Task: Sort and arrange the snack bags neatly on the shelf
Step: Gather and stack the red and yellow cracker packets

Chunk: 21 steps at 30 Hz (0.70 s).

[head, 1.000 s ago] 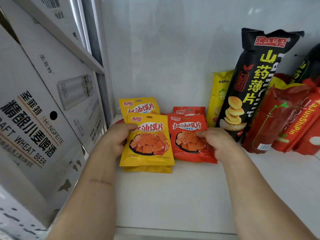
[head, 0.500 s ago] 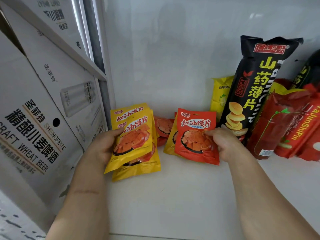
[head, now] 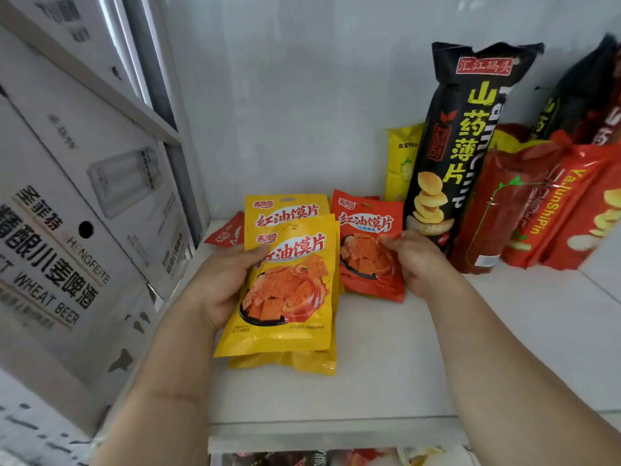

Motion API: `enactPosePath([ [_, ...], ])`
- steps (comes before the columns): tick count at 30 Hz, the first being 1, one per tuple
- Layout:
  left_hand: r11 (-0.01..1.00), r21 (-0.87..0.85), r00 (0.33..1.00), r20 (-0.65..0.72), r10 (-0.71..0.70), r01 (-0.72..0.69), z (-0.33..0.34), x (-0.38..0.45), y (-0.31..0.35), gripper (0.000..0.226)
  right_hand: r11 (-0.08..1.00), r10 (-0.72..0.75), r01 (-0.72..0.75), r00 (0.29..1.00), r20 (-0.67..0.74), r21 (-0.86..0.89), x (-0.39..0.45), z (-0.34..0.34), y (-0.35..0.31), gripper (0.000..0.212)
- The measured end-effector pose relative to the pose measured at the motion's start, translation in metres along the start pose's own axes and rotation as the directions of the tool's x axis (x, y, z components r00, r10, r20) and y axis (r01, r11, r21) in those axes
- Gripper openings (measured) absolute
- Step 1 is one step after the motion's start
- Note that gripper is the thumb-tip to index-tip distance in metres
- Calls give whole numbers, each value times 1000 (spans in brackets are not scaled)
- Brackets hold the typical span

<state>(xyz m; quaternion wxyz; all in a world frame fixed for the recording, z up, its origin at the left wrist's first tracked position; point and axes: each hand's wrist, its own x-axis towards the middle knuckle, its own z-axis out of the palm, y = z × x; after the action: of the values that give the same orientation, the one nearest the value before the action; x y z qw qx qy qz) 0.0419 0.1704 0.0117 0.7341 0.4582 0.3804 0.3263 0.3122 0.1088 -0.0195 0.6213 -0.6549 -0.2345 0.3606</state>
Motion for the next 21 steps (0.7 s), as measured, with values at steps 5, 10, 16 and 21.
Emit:
enactPosePath([
  [5, 1000, -18, 995, 99, -16, 18, 9, -24, -15, 24, 997, -57, 58, 998, -23, 51, -25, -17, 3, 17],
  [10, 1000, -9, 987, 160, -8, 9, 22, -56, -33, 27, 995, -69, 73, 996, -58, 68, -60, -55, 10, 13],
  [16, 999, 33, 978, 208, -23, 16, 76, -106, -65, 27, 991, -111, 119, 988, -106, 69, -114, -130, 17, 21],
  [21, 997, 64, 964, 259, -58, 43, 149, -156, -102, 25, 994, -102, 107, 975, -199, 18, -160, -221, 22, 12],
])
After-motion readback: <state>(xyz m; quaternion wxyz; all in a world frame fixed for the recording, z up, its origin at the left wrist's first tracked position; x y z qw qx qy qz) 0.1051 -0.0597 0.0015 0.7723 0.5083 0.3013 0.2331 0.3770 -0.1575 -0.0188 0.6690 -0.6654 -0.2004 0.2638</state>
